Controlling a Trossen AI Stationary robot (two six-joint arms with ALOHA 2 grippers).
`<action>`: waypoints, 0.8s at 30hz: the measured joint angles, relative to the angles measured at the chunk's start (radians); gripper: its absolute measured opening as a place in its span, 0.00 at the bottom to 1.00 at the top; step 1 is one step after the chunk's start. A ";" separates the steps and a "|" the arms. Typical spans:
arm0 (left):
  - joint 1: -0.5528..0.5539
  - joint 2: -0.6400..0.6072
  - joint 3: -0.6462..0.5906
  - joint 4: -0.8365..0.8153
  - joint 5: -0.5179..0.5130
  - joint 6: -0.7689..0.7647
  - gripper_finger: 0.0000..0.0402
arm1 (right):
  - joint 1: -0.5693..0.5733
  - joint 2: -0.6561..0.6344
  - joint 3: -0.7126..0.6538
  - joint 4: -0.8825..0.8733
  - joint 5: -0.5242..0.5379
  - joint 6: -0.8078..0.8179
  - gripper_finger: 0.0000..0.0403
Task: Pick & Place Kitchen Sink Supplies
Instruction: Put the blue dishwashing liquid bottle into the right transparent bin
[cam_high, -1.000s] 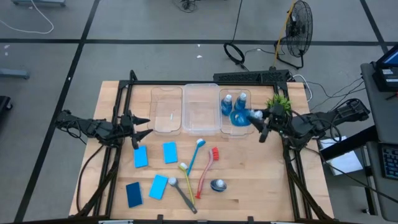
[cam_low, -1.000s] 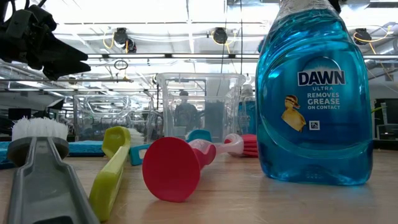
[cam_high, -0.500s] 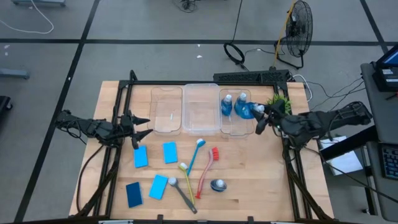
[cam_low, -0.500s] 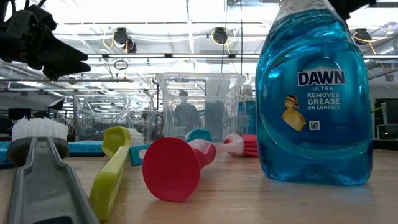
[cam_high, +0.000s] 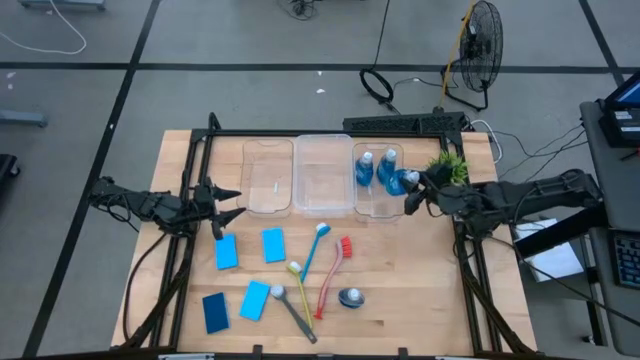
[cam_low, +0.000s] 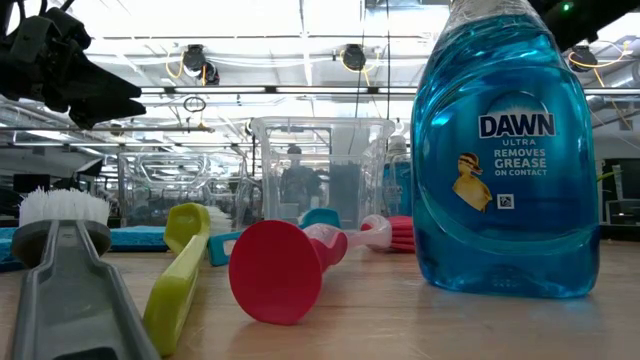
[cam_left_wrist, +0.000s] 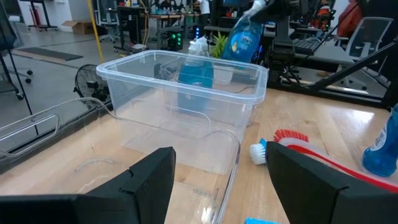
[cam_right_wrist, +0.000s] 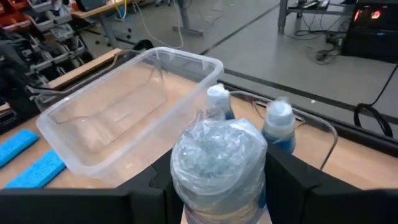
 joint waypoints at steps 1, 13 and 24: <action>0.000 0.000 0.000 0.000 0.000 0.000 0.63 | -0.007 0.000 -0.012 0.014 -0.012 -0.001 0.38; 0.000 0.000 0.000 0.000 0.000 -0.006 0.63 | -0.096 0.008 -0.135 0.123 -0.180 0.018 0.38; 0.000 0.000 0.000 0.000 0.000 -0.003 0.63 | -0.184 0.009 -0.193 0.175 -0.282 0.002 0.38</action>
